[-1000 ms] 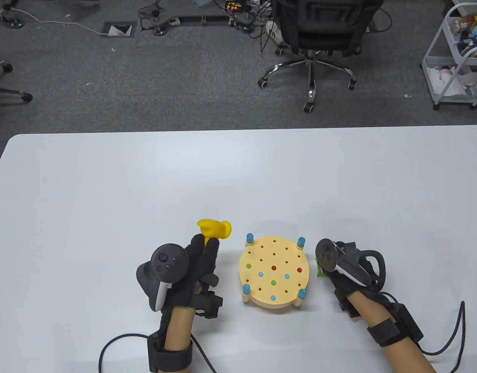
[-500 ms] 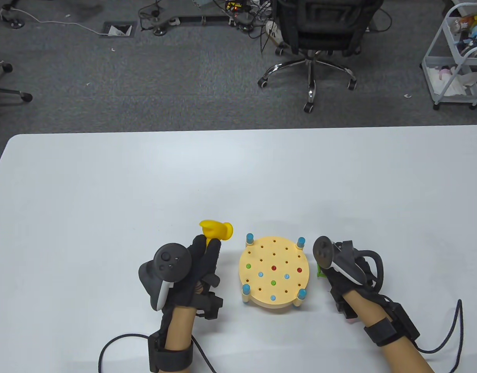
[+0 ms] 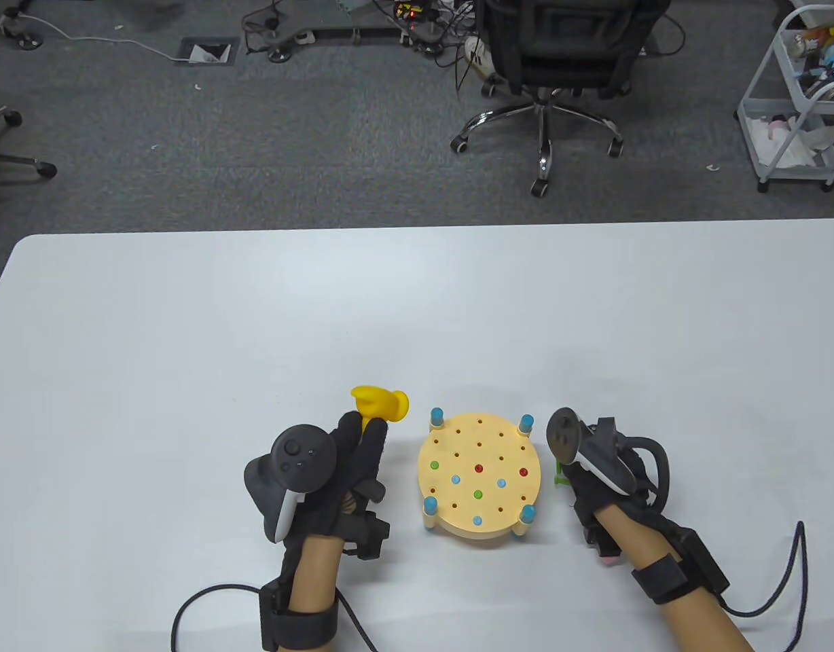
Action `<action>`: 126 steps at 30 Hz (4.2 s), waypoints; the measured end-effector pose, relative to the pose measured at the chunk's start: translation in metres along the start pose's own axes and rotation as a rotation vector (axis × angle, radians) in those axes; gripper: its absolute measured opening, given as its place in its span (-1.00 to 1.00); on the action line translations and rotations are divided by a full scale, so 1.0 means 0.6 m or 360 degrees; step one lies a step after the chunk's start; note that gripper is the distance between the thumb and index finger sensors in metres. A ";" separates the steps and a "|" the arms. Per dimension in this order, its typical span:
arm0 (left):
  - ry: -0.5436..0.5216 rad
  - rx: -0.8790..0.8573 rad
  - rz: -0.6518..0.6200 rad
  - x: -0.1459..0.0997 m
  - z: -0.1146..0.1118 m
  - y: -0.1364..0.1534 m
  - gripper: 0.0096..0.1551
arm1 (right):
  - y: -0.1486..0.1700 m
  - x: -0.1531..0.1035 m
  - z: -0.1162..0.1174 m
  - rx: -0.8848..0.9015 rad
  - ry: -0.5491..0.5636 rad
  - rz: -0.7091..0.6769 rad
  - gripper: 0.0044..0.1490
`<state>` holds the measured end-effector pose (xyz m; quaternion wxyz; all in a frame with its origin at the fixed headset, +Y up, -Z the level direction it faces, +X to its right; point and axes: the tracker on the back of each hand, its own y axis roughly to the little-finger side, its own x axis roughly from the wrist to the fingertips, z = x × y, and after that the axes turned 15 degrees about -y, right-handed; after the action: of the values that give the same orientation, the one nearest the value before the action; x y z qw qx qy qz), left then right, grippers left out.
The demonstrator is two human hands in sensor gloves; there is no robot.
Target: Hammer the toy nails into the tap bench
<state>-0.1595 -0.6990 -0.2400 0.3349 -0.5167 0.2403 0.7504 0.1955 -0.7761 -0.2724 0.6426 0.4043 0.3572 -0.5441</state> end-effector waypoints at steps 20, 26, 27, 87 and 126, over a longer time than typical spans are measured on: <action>0.0014 0.0015 -0.0036 -0.002 -0.001 -0.007 -0.27 | 0.010 0.005 0.003 0.0002 0.0122 -0.0073 -0.35; 0.0007 0.0022 -0.0052 -0.003 -0.001 -0.010 -0.27 | 0.061 0.004 -0.020 0.0267 0.0223 -0.0074 -0.49; 0.0004 0.0023 -0.0051 -0.003 -0.001 -0.010 -0.27 | 0.071 0.000 -0.027 0.0348 0.0246 -0.0091 -0.48; 0.0159 0.0228 -0.0375 -0.022 -0.032 -0.059 -0.27 | -0.031 -0.111 -0.132 0.0412 0.0711 -0.0691 -0.16; 0.0357 0.1432 -0.0947 -0.064 -0.126 -0.226 -0.30 | -0.005 -0.002 -0.023 0.0831 0.0222 -0.0913 -0.25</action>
<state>-0.0016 -0.6727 -0.2326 0.6928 -0.4448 0.4153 0.3871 0.1922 -0.7631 -0.2775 0.3141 0.4738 0.3483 -0.7454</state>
